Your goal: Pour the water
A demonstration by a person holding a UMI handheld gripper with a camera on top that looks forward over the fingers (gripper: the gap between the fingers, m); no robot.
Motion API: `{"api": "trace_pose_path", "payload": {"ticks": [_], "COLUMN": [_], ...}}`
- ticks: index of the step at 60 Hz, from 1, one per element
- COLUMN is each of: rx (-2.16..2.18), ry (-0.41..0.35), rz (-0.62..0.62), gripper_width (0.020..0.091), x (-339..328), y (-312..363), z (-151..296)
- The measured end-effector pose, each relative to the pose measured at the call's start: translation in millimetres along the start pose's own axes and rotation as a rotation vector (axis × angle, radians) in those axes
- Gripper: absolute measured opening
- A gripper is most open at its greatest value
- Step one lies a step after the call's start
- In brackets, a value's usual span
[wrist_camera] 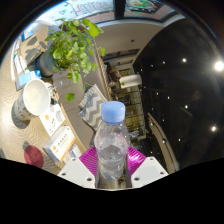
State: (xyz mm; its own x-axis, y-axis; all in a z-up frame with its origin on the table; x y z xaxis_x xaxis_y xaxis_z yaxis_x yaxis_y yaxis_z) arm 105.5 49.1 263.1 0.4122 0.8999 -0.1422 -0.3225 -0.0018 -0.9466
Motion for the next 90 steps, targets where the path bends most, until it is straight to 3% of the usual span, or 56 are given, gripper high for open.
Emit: {"api": "trace_pose_path", "payload": {"ticks": [19, 36, 50, 64, 78, 90], "rx": [-0.614, -0.673, -0.188, 0.541, 1.056, 1.14], "ry": [-0.061, -0.046, -0.042, -0.066, 0.0, 0.035], "rz": [-0.052, -0.027, 0.058, 0.288, 0.553, 0.656], "gripper_width": [0.0354, 0.0353, 0.0356, 0.0356, 0.0356, 0.0358], "x": [16.1, 14.4, -2.3, -21.5, -24.1, -12.8], "y": [60.7, 70.2, 29.7, 0.6, 55.6, 108.5], "z": [42.4, 42.6, 40.6, 13.9, -32.7, -52.2]}}
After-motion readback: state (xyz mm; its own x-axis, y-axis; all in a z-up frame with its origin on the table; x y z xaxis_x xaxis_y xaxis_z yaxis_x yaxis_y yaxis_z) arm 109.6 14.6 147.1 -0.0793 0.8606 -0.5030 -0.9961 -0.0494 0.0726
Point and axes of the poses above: the point between the fingertips, and its own axes, seen from behind it with the camera up: y to the left, z up, x forward, the way the camera looks, the point moved 8 cm from there along -x, backward, against the way the camera looks, and after that the axes turned 4 degrees about x, right-handed, at the moved point
